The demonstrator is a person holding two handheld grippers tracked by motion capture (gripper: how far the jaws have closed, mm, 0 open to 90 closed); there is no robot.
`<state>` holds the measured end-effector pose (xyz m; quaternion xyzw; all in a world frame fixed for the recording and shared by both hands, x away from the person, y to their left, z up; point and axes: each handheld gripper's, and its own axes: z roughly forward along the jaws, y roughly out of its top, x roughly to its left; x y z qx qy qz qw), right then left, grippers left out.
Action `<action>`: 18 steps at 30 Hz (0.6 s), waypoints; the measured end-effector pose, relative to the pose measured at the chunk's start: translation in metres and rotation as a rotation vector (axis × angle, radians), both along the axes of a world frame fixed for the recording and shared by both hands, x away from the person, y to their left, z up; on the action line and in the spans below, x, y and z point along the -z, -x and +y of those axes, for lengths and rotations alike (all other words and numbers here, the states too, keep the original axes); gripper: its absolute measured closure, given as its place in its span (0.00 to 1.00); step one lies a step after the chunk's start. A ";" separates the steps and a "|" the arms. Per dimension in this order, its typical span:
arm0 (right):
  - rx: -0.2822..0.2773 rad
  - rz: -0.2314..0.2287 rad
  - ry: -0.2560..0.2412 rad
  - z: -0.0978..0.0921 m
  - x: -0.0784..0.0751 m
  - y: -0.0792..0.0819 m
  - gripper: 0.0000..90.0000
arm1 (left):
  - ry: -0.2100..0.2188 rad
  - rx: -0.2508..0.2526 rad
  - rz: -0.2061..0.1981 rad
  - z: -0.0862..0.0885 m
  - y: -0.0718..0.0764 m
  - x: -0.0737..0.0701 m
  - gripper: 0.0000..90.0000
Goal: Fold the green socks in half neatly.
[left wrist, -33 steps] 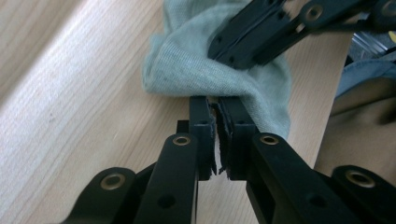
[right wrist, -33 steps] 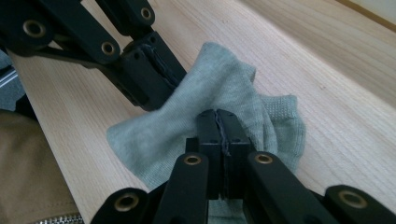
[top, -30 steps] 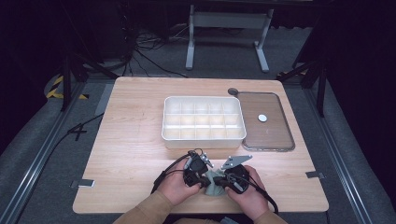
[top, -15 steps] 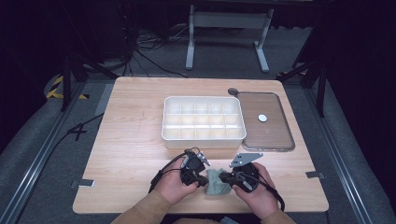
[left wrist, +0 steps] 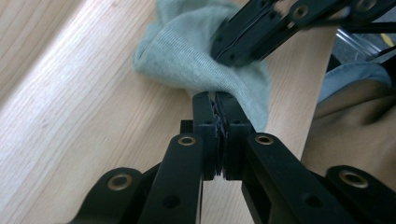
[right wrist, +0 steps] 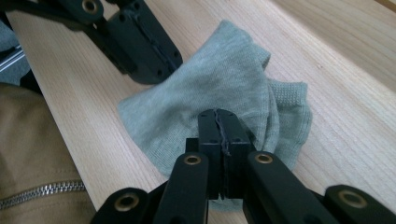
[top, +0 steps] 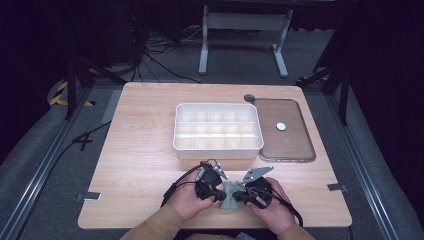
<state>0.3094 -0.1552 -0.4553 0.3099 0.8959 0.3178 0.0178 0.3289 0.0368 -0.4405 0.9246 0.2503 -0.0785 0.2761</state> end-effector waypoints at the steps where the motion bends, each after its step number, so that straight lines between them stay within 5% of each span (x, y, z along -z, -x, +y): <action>1: 0.003 -0.003 -0.002 0.001 0.000 0.001 1.00 | 0.004 0.002 0.001 0.000 0.000 0.000 0.98; 8: 0.017 -0.032 -0.035 0.011 0.003 0.002 1.00 | 0.016 -0.013 0.003 0.004 -0.002 -0.003 0.99; 13: 0.046 0.017 -0.110 0.007 0.007 -0.001 0.99 | 0.018 -0.020 0.001 0.006 -0.002 -0.004 0.99; 18: 0.018 -0.060 -0.098 0.001 -0.011 0.004 0.96 | -0.003 -0.031 -0.013 0.010 -0.002 -0.005 0.98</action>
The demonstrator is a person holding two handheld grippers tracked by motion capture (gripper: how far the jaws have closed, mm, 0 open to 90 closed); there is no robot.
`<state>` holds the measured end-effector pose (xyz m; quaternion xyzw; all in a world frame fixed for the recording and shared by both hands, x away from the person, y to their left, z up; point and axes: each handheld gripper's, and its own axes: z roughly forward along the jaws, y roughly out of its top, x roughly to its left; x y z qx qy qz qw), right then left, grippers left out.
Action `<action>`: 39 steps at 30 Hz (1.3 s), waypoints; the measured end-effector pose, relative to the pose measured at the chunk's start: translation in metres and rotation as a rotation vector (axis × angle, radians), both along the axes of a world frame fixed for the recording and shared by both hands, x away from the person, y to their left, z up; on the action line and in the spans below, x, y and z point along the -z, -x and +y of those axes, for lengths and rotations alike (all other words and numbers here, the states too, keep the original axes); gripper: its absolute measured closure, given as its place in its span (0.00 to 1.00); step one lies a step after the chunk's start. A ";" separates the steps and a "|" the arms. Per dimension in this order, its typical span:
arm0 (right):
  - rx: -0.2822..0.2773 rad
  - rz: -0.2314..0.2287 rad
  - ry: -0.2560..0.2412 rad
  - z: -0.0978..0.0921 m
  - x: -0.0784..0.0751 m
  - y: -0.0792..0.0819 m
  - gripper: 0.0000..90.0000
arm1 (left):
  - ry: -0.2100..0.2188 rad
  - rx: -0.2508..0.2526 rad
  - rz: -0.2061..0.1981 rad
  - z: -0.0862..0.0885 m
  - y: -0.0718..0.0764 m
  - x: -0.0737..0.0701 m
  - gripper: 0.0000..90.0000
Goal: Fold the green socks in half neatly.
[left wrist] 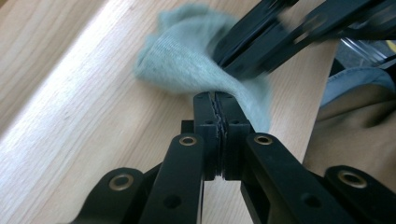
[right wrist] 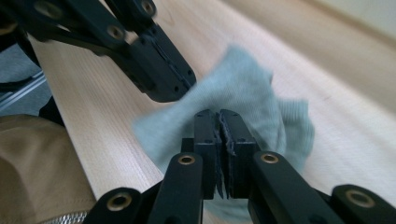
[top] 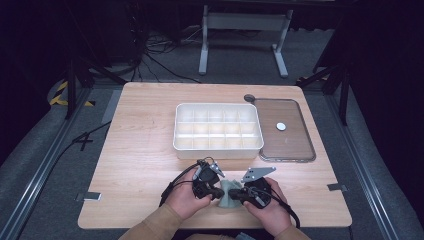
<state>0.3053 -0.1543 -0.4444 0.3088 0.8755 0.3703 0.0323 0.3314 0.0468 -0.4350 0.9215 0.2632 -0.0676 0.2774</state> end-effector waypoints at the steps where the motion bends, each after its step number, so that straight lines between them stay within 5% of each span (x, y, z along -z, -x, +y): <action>1: 0.004 -0.017 -0.002 -0.002 -0.005 0.001 0.95 | 0.000 -0.001 0.001 0.000 0.000 0.000 0.98; 5: 0.048 -0.044 0.009 -0.024 -0.022 0.000 0.94 | -0.006 -0.003 0.006 -0.001 0.000 0.001 0.98; 9: 0.085 0.042 0.079 -0.040 -0.011 -0.007 0.94 | -0.016 -0.001 0.011 -0.002 -0.001 0.002 0.98; 20: 0.055 0.124 0.103 -0.028 0.014 -0.011 0.95 | 0.016 0.016 0.013 -0.006 0.000 0.002 0.98; 30: 0.037 0.122 0.089 -0.017 0.016 -0.010 0.96 | 0.061 0.037 -0.007 -0.013 0.000 -0.001 0.98; 39: 0.024 0.129 0.078 -0.015 0.016 -0.010 0.94 | 0.057 0.053 0.014 -0.020 0.000 0.004 0.99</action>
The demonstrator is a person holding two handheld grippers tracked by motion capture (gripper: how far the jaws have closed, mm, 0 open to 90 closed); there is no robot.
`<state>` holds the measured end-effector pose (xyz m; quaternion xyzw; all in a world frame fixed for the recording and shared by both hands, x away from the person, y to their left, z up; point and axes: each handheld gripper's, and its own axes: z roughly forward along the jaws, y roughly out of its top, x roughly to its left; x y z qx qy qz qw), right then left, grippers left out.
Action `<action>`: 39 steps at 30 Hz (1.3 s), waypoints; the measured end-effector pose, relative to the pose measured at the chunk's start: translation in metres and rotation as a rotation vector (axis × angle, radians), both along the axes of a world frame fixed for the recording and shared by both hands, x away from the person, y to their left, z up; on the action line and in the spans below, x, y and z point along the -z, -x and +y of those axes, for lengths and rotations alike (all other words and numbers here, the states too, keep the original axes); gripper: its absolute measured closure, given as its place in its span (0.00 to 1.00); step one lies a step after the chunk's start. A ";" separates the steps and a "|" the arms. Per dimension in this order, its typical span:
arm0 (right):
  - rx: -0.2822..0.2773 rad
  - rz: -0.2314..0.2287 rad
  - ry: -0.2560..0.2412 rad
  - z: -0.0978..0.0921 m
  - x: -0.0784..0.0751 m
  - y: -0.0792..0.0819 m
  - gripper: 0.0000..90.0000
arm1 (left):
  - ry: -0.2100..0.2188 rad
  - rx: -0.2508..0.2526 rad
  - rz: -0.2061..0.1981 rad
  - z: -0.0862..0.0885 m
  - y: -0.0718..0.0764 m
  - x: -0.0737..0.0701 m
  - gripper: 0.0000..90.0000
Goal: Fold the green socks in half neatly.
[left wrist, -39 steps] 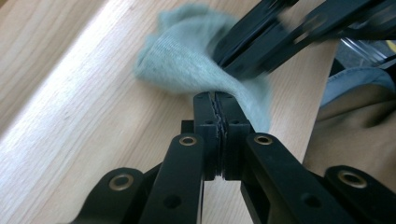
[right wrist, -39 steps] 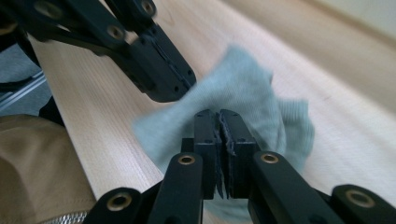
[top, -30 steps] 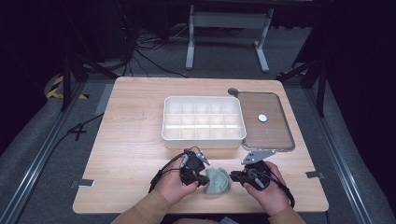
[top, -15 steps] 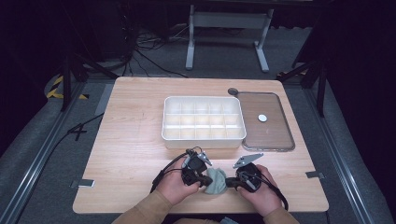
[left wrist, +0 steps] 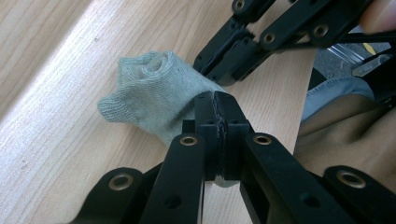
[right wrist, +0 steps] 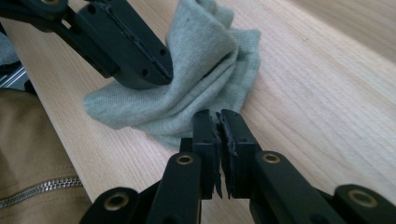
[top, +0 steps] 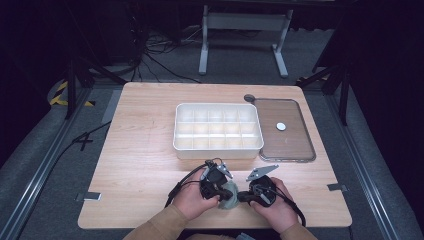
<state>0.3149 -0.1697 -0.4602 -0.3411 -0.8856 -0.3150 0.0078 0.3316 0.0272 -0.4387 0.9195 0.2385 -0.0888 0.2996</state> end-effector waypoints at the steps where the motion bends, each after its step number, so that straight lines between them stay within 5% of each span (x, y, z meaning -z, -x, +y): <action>1: 0.004 -0.004 -0.007 -0.002 -0.003 -0.001 0.94 | 0.001 -0.002 0.002 0.000 0.000 0.000 0.99; 8: 0.009 -0.101 -0.113 -0.001 -0.035 -0.004 0.96 | -0.002 -0.005 -0.004 0.001 0.001 0.000 0.99; 14: -0.028 -0.094 -0.151 0.015 -0.035 -0.014 0.97 | 0.001 -0.003 -0.025 0.000 0.002 0.000 0.99; 28: -0.021 -0.080 -0.075 0.022 -0.011 -0.021 0.98 | 0.018 0.000 -0.054 0.007 0.008 -0.005 0.93; 33: -0.006 -0.081 -0.070 0.019 -0.007 -0.021 0.99 | 0.028 0.024 -0.025 0.012 0.017 -0.010 0.91; 39: 0.024 -0.077 -0.065 0.015 -0.006 -0.020 0.99 | 0.005 0.053 -0.043 0.000 0.025 -0.007 0.86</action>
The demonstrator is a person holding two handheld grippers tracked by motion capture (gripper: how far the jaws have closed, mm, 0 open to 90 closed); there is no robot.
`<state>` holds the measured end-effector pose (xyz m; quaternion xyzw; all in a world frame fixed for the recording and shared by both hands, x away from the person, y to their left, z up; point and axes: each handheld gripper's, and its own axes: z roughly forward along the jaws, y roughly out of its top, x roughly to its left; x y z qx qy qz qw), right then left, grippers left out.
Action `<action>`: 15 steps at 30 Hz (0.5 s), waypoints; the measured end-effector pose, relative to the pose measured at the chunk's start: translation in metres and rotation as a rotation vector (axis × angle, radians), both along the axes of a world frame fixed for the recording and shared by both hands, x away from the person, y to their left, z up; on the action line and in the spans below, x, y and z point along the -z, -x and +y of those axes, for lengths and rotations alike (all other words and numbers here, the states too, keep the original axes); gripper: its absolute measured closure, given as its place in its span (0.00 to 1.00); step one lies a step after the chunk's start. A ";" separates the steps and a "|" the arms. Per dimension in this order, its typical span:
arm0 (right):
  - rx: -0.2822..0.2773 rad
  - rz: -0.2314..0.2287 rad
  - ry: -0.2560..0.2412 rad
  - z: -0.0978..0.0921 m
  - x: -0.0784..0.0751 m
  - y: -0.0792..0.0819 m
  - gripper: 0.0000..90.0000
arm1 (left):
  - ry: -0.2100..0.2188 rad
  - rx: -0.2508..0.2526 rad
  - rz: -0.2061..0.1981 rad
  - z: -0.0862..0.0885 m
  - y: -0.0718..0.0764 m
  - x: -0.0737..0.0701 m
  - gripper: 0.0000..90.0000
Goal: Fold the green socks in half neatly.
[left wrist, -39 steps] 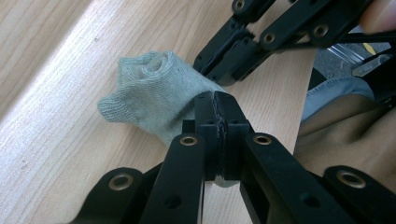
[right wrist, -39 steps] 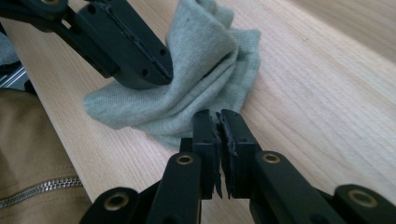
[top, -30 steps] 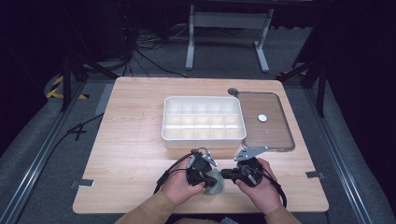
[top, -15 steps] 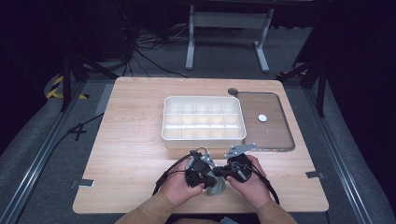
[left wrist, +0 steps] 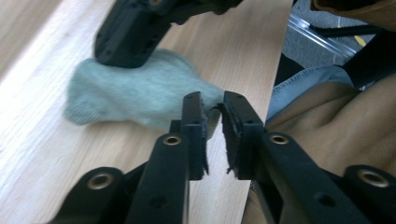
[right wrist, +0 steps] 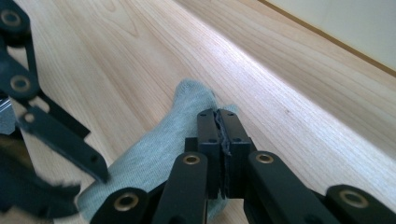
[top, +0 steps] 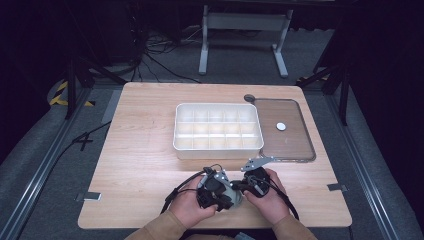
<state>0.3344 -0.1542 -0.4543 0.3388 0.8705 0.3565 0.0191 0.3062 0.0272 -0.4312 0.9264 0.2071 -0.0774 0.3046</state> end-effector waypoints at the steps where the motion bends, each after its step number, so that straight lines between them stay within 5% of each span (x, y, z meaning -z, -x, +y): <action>1: 0.005 0.004 0.000 0.000 0.000 0.001 0.99 | -0.006 0.003 -0.005 -0.003 0.000 0.001 0.86; 10: 0.029 0.001 -0.007 -0.003 0.002 0.004 0.98 | -0.047 0.031 -0.021 -0.015 0.001 0.010 0.87; 15: 0.024 -0.022 -0.057 -0.011 -0.005 0.006 0.89 | -0.048 0.035 0.025 -0.014 -0.001 0.009 0.90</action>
